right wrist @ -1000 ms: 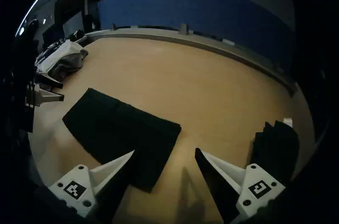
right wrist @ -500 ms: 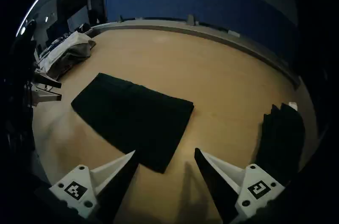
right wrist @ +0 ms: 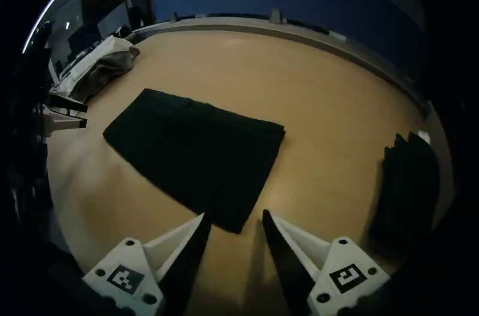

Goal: Fold towel

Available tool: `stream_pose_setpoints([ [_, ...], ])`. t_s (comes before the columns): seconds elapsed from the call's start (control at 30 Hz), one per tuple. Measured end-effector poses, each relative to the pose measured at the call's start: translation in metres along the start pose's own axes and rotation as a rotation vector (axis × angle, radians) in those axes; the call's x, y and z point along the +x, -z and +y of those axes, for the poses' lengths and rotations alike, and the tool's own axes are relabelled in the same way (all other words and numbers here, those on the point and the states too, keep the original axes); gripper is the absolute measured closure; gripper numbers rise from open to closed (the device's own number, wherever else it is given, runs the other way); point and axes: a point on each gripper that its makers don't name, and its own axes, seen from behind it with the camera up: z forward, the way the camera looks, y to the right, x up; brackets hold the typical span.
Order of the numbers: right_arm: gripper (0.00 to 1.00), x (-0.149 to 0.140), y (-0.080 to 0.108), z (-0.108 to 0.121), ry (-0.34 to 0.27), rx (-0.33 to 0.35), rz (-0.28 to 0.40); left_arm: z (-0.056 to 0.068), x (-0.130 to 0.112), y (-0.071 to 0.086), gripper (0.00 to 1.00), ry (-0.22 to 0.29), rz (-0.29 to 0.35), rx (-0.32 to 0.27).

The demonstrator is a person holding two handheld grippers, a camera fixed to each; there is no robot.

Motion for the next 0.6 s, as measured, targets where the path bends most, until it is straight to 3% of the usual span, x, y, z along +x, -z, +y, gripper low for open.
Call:
stream_pose_setpoints([
  [0.2,0.45,-0.0093,-0.005,-0.0019,-0.015,0.009,-0.027,-0.001,-0.0024,0.0023,0.05,0.001,0.0,0.001],
  [0.37,0.73,-0.0098,-0.007,-0.0017,-0.029,0.003,-0.024,-0.0013,-0.0037,0.0031,0.05,0.003,0.001,0.001],
  [0.6,0.9,-0.0112,-0.0067,-0.0029,-0.033,0.001,-0.035,-0.0034,-0.0036,0.0052,0.05,-0.001,0.002,0.004],
])
